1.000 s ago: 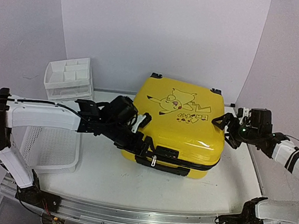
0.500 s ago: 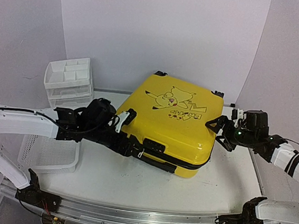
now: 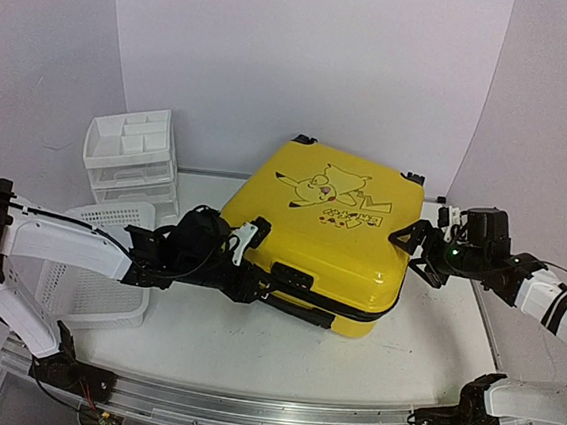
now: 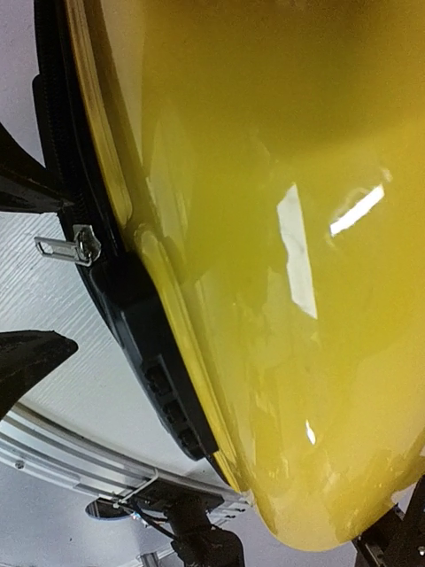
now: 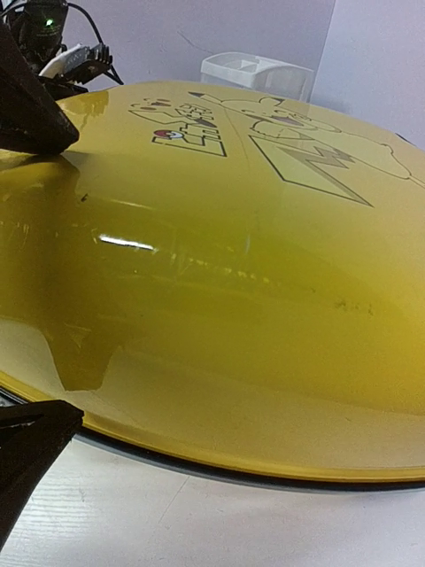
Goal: Open, take out, and arrange the luggage
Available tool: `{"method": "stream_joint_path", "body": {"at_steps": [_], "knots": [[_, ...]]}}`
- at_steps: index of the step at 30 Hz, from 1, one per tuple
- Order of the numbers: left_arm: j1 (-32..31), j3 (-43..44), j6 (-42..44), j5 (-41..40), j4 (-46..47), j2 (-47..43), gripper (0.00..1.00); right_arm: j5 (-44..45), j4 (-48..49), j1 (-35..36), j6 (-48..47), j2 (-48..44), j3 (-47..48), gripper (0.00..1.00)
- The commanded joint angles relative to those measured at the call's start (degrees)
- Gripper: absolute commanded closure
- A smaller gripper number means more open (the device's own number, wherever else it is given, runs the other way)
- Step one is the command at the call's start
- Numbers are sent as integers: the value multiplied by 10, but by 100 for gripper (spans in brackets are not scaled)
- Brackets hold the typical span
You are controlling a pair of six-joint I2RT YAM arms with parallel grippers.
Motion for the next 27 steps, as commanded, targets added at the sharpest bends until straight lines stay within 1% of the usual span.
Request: {"method": "stream_joint_path", "body": {"at_steps": [1,2,3,5,8,11,14,19,22,27], "knots": [[-11,12,-6,-56,45,8,52,-15,-63,8,-24,-4,12,3],[-20,5,-11,-97,46,5,46,-15,-63,9,-24,-4,13,3],[-30,-1,-12,-122,45,4,43,-16,-62,8,-25,-4,13,3],[-47,-8,-14,-151,45,8,41,-16,-63,8,-26,-3,13,3],[-66,-11,-15,-186,45,19,39,-18,-63,9,-27,-3,9,3],[-94,-9,-2,-250,44,28,42,-16,-64,8,-28,-5,4,3],[-106,-9,5,-288,44,34,43,-17,-64,8,-27,-6,4,2],[-115,11,21,-323,37,59,52,-19,-66,9,-26,-10,6,3],[-116,22,24,-339,25,72,55,-18,-70,8,-28,-15,7,3],[-116,43,26,-352,10,94,56,-19,-74,8,-29,-16,9,2]]}}
